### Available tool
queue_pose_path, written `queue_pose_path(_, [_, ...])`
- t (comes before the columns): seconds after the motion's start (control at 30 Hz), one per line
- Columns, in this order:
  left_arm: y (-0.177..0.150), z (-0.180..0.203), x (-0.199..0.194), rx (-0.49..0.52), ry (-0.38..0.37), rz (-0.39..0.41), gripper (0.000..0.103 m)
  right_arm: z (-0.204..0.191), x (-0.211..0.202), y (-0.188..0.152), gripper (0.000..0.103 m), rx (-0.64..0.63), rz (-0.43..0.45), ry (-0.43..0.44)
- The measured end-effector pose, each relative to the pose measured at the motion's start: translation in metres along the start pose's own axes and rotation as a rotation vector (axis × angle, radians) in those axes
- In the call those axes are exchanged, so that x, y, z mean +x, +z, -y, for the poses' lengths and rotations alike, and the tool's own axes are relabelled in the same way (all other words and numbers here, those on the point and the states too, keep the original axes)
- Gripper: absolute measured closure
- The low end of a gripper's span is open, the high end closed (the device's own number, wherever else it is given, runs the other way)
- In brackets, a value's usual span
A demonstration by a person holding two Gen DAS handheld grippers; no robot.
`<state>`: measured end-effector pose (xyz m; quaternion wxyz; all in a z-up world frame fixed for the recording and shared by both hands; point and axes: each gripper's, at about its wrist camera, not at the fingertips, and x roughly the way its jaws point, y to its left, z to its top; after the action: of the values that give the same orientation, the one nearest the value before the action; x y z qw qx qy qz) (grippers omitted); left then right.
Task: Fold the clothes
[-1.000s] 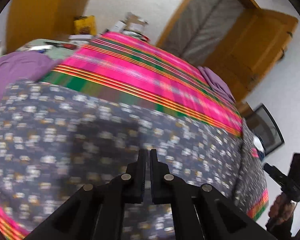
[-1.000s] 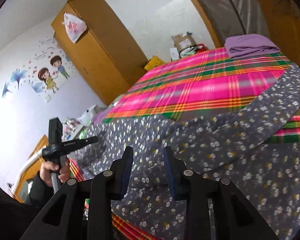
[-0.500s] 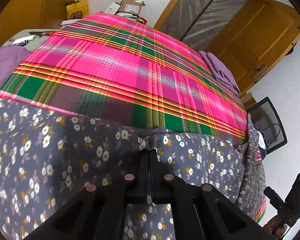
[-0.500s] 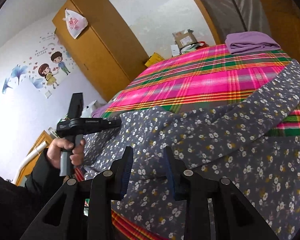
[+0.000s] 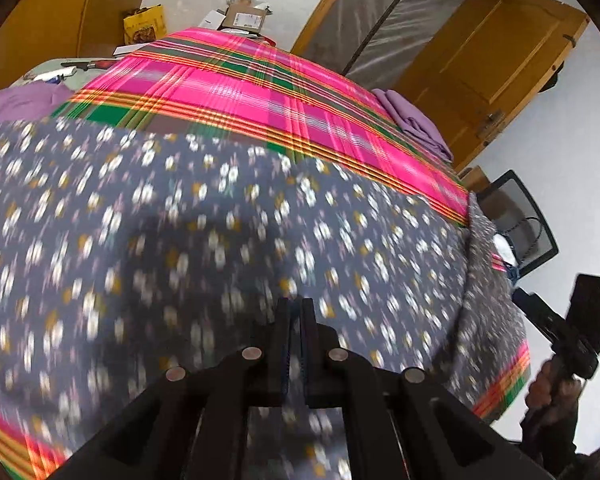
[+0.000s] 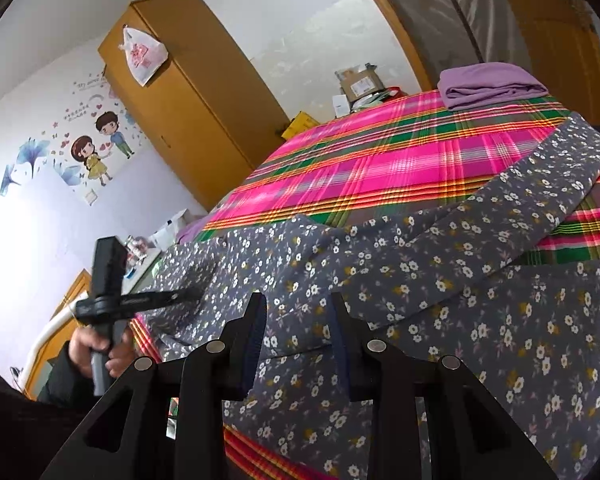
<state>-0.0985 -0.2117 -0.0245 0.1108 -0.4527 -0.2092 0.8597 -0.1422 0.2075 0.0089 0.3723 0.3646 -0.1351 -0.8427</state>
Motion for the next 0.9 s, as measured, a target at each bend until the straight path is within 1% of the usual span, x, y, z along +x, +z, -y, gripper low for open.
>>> queue_pose_path(0.07, [-0.009,0.005,-0.002,0.004,-0.018,-0.004,0.1,-0.003,0.002,0.0,0.071,-0.016,-0.006,-0.006])
queue_pose_path(0.2, [-0.016,0.025,0.0,0.056,-0.04,-0.016,0.099,-0.006,0.0,0.0,0.071,-0.042,0.001,-0.034])
queue_pose_path(0.27, [-0.016,0.039,0.005,0.089,-0.071,-0.03,0.091,-0.006,-0.002,0.0,0.071,-0.049,0.006,-0.062])
queue_pose_path(0.33, [-0.015,0.055,0.01,0.135,-0.098,-0.041,0.086,-0.003,-0.004,-0.001,0.071,-0.045,0.009,-0.087])
queue_pose_path(0.47, [-0.009,0.087,0.024,0.218,-0.146,-0.07,0.081,0.008,-0.008,-0.002,0.071,-0.004,0.019,-0.135])
queue_pose_path(0.57, [-0.006,0.11,0.04,0.281,-0.179,-0.102,0.076,0.018,-0.012,-0.001,0.071,0.035,0.033,-0.154])
queue_pose_path(0.67, [-0.004,0.126,0.055,0.317,-0.191,-0.132,0.076,0.024,-0.016,0.0,0.071,0.055,0.044,-0.16])
queue_pose_path(0.9, [-0.006,0.147,0.073,0.366,-0.196,-0.162,0.076,0.028,-0.018,0.003,0.071,0.057,0.054,-0.166])
